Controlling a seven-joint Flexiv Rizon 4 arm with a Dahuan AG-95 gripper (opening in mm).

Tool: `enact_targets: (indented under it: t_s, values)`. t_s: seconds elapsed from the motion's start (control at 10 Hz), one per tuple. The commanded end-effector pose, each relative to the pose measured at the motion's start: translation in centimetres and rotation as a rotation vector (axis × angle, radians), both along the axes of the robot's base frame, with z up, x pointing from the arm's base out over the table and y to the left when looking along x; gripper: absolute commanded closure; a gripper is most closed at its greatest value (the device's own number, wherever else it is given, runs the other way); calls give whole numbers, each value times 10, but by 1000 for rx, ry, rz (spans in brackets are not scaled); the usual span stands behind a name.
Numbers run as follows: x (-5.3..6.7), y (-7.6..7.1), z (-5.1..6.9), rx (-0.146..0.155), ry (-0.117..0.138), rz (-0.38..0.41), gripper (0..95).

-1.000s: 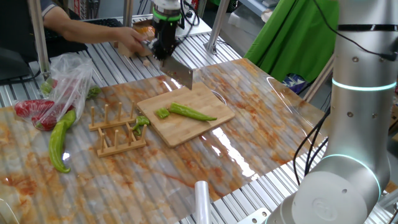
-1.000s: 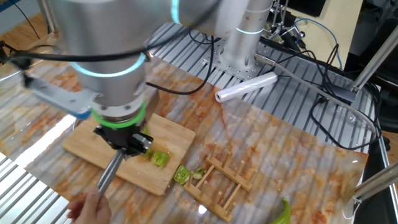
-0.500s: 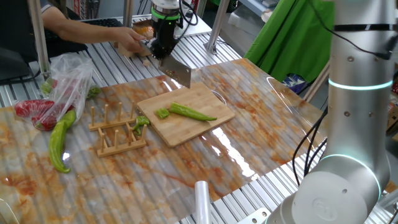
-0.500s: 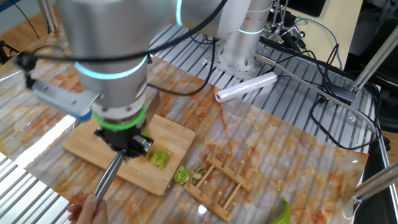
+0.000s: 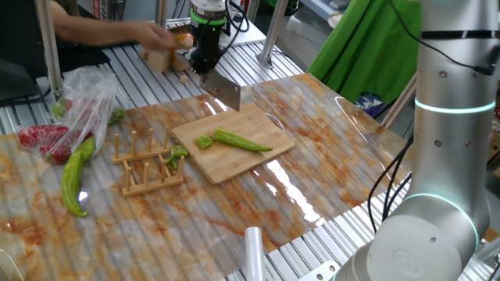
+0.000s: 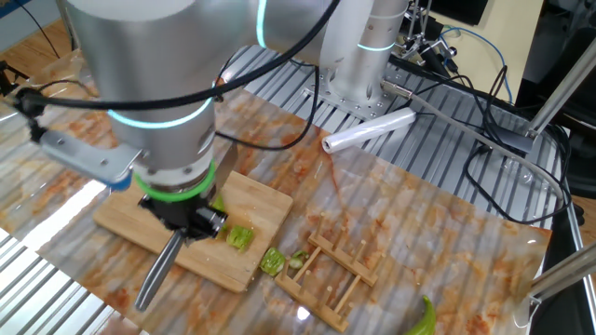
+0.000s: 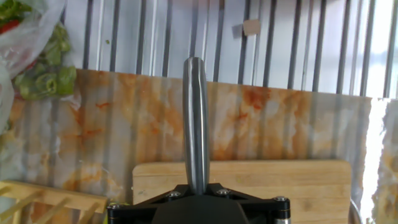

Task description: Chop the chili peppers

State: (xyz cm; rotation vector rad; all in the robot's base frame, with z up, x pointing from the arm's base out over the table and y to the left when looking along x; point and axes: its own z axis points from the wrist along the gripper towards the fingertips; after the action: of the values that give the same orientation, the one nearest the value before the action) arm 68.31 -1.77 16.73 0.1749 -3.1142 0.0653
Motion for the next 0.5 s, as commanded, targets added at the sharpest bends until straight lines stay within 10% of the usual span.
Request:
enact_targets:
  t_s: [0.1,0.5]
  values:
    - [6,0,1,5,4,-11,950]
    - [6,0,1,14,-37,-60,950]
